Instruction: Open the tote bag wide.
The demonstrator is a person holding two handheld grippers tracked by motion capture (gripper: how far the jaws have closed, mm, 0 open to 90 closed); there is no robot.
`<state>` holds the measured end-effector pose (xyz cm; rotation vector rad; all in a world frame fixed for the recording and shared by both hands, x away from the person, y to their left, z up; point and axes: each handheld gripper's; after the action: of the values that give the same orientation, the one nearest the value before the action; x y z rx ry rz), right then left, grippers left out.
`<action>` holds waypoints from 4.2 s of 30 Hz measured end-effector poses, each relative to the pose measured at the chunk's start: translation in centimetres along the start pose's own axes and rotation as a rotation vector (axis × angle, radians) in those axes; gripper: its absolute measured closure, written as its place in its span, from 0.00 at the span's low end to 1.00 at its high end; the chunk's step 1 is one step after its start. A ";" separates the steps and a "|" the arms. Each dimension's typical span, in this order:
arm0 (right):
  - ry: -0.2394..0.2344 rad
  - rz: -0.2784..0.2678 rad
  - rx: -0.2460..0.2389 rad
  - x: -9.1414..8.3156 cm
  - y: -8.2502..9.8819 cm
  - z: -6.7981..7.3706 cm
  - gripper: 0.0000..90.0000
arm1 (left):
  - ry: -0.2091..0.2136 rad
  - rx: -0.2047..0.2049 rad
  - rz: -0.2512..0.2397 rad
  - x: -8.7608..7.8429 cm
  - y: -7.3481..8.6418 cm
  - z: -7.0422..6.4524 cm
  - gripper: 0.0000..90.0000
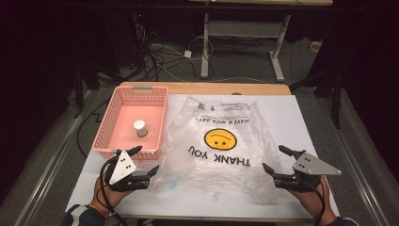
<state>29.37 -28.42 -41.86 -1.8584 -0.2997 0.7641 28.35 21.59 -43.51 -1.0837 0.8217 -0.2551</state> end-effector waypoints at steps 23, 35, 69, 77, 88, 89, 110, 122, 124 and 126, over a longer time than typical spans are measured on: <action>0.130 0.095 0.063 6.8 -2.9 -8.3 0.45 | -0.023 0.007 0.025 -0.7 0.5 -0.3 0.19; 0.137 0.357 0.129 19.2 -2.2 -12.2 0.56 | -0.007 -0.005 0.019 -0.3 0.3 0.1 0.19; 0.389 0.472 0.261 11.8 1.4 -16.6 0.80 | 0.012 0.050 0.062 0.7 0.0 -0.8 0.20; 0.094 0.175 0.090 7.0 -4.2 -7.7 0.62 | 0.003 0.052 0.079 0.7 0.3 -1.1 0.20; -0.230 0.211 -0.055 8.3 -4.4 1.2 0.52 | 0.019 0.059 0.103 1.0 0.6 -1.6 0.20; -0.270 0.230 -0.073 9.2 -4.3 2.2 0.50 | 0.021 0.063 0.108 1.1 0.6 -1.6 0.20; -0.301 0.433 -0.012 14.2 -1.1 3.8 0.88 | 0.035 0.075 0.140 1.6 0.8 -1.8 0.19; -0.155 0.346 -0.066 14.1 -2.8 3.7 1.00 | 0.024 0.063 0.140 1.4 0.9 -1.3 0.20; -0.104 0.299 -0.077 13.7 -3.6 3.3 1.00 | 0.020 0.061 0.139 1.3 0.9 -1.3 0.20; -0.081 0.267 -0.071 13.5 -4.3 3.1 1.00 | 0.018 0.059 0.135 1.2 0.9 -1.1 0.20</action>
<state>38.34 -17.24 -43.67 -1.9609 -0.1316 1.0244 28.23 20.55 -45.08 -0.9677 0.8944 -0.1742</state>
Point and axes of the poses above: each handheld gripper's, and its own axes: x roughly forward along the jaws, y roughly out of its underside, z roughly to its left, and after that the axes turned 2 degrees about y, right-handed
